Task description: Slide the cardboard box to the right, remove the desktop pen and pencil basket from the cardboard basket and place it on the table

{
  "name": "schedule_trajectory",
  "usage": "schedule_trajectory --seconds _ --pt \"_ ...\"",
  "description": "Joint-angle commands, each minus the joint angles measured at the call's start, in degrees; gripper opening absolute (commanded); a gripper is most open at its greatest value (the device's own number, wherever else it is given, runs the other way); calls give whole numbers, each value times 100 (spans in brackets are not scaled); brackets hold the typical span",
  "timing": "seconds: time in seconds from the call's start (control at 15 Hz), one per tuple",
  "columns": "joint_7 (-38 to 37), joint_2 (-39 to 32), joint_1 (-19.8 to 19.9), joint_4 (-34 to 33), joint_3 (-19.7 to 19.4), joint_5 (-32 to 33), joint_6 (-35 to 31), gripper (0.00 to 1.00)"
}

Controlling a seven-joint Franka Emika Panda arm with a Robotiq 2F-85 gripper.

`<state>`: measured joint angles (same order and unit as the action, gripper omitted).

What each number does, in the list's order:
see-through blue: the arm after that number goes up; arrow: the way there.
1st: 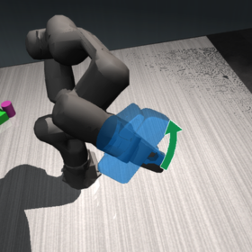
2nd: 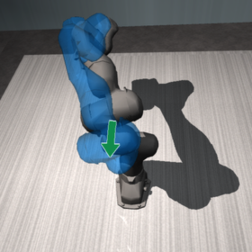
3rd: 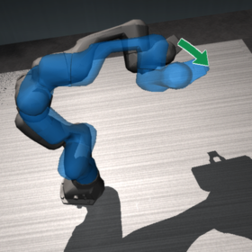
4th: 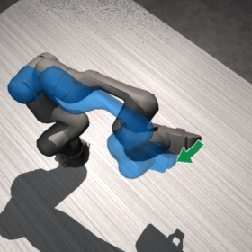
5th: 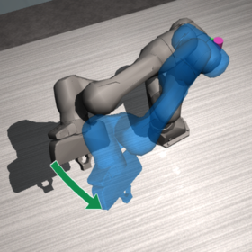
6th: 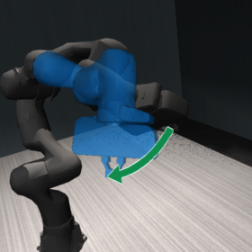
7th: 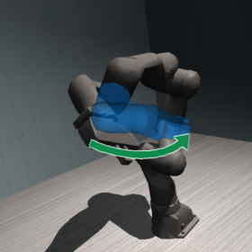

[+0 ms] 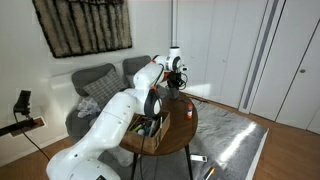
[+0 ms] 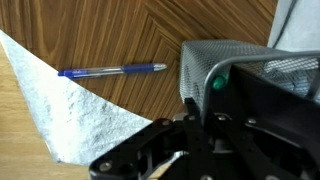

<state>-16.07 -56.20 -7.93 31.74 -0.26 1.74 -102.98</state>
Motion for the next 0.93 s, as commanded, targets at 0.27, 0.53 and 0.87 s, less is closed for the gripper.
schedule_trajectory --seconds 0.27,0.53,0.87 --pt "31 38 283 -137 272 -450 -62 35" --pt "94 554 439 -310 344 -555 222 63" --pt "910 1165 305 -883 498 -620 288 98"
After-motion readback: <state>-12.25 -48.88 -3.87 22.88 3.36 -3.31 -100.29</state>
